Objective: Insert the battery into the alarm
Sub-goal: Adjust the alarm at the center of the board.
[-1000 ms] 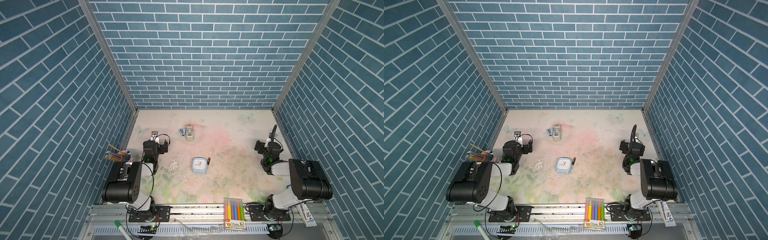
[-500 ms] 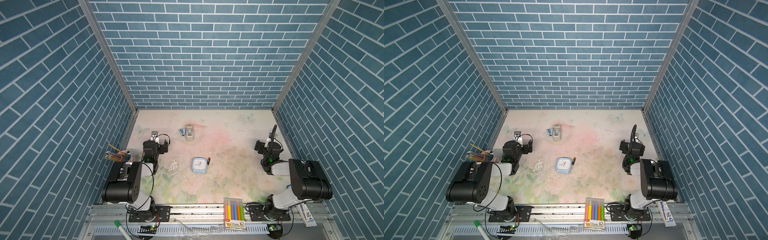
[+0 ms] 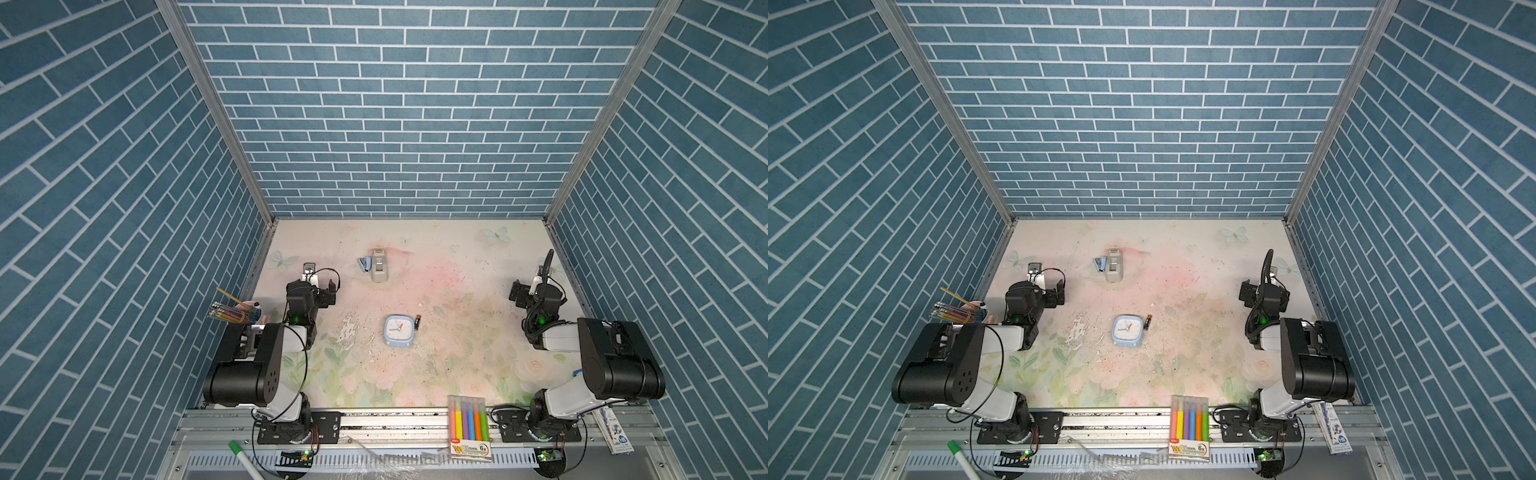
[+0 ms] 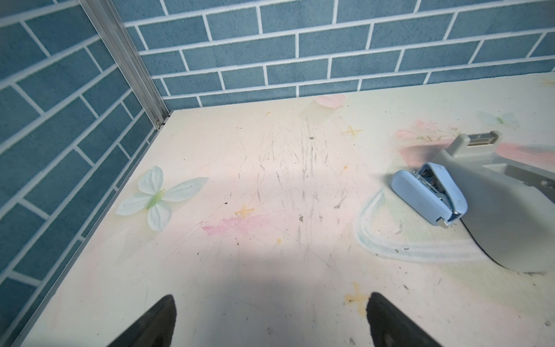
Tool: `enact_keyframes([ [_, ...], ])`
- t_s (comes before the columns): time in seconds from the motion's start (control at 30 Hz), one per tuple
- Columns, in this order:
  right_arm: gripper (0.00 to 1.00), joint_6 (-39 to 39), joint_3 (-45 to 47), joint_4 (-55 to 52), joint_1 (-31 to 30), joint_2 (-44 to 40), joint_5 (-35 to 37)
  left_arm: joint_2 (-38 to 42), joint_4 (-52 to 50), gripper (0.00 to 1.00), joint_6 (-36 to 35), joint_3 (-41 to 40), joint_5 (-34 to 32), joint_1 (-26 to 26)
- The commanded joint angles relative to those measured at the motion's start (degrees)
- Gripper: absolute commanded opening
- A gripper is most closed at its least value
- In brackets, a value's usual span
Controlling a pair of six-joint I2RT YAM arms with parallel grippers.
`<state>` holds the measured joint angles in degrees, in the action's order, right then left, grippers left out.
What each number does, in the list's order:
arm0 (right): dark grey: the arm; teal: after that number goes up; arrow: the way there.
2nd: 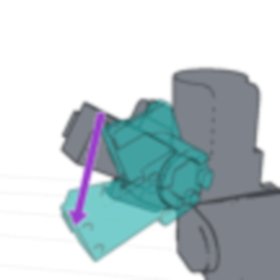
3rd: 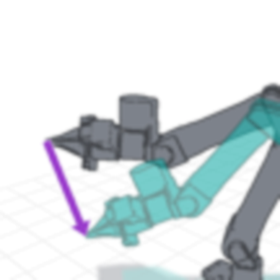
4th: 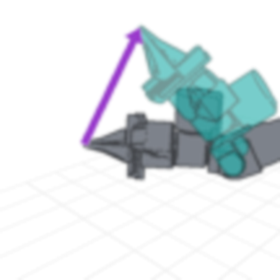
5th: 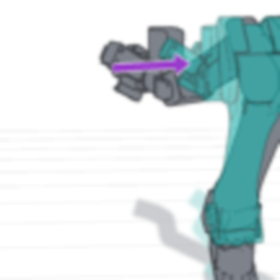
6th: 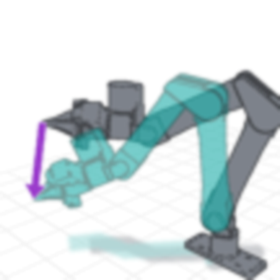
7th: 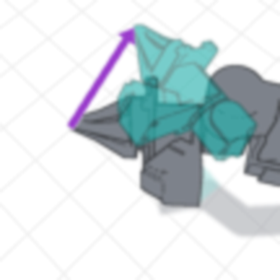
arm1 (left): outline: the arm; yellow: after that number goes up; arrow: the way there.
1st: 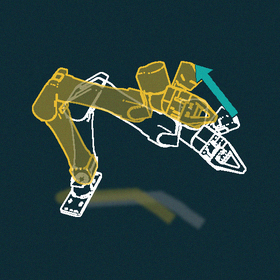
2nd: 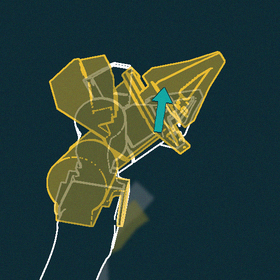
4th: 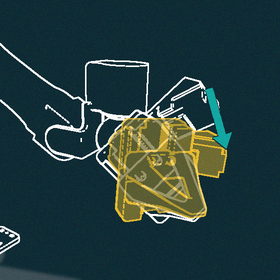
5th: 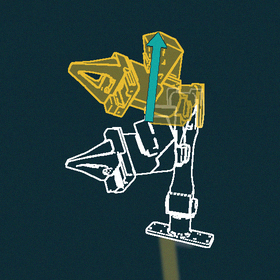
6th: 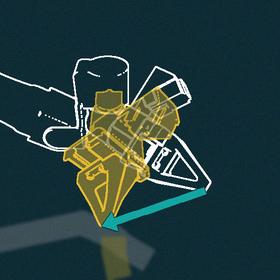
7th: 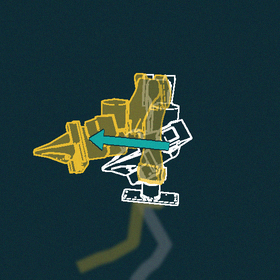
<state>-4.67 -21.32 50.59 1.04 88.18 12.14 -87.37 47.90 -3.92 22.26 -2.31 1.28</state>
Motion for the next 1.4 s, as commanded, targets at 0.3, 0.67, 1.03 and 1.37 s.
enact_keyframes([
  [0.3,0.99,-23.7,-20.1,-61.4,-1.7,-26.3,9.2,16.3,-58.5,0.99,24.6,25.7,-18.7,2.4],
  [0.67,0.83,-46.0,-45.4,-102.6,-23.3,-9.0,13.7,25.4,-74.0,0.89,37.8,22.6,-1.1,20.1],
  [1.03,0.58,-48.1,-35.8,-83.7,-41.1,-5.0,-12.3,12.9,-60.2,0.75,53.6,15.8,18.3,28.2],
  [1.37,0.69,-51.8,-37.4,-84.4,-52.7,-1.5,4.2,12.8,-57.7,0.79,56.7,12.4,20.5,29.6],
])
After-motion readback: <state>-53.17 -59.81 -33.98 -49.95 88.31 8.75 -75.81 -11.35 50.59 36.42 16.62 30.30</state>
